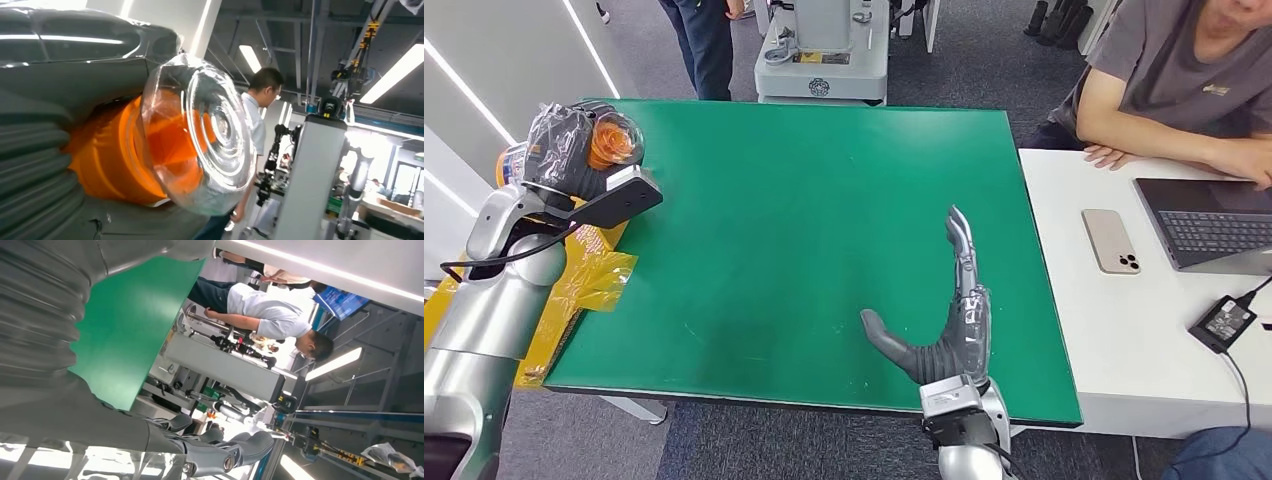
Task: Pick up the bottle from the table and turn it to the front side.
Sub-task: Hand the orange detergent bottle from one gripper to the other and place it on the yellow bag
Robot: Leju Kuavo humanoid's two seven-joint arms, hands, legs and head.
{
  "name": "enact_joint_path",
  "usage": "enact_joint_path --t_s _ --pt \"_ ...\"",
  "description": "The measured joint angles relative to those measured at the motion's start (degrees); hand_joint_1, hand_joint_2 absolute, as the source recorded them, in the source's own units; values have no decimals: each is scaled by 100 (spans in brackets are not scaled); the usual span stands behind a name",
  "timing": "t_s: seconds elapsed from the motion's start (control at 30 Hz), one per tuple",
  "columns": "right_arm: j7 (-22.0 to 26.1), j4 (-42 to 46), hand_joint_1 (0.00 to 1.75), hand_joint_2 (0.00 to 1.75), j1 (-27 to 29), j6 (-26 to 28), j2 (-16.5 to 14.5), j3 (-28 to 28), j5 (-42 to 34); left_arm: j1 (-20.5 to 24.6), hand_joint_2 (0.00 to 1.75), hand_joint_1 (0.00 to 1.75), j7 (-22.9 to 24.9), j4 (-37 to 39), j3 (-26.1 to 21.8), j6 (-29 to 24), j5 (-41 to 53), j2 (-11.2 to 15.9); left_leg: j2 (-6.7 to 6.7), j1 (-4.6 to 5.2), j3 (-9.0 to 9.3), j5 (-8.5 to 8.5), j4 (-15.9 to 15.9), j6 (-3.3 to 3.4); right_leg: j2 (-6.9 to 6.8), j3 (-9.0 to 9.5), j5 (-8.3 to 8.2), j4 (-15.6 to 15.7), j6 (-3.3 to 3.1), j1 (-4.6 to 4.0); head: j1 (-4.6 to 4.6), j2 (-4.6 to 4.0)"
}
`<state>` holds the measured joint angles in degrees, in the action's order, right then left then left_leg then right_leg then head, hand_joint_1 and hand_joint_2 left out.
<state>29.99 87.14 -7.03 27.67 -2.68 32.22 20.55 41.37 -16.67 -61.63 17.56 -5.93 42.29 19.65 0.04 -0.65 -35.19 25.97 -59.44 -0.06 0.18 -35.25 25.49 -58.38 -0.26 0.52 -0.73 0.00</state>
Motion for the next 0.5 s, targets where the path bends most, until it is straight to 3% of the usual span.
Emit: enact_joint_path --t_s 0.2,0.33,0.5 --pt "3 -1 0 175 16 -16 1 20 -161 143 175 175 -326 1117 148 56 440 -32 2 1 2 0 1 0 2 -1 1 0 -1 0 0 0" --pt "4 -8 0 175 15 -17 0 58 -202 72 175 175 -432 2081 300 -238 562 -197 2 0 0 0 1 0 3 -1 0 0 -1 0 2 0" --pt "-36 -16 0 175 15 -12 -2 81 -186 54 175 175 -415 2768 401 -525 816 -310 1 1 -2 1 1 0 3 -1 1 2 0 0 2 0"
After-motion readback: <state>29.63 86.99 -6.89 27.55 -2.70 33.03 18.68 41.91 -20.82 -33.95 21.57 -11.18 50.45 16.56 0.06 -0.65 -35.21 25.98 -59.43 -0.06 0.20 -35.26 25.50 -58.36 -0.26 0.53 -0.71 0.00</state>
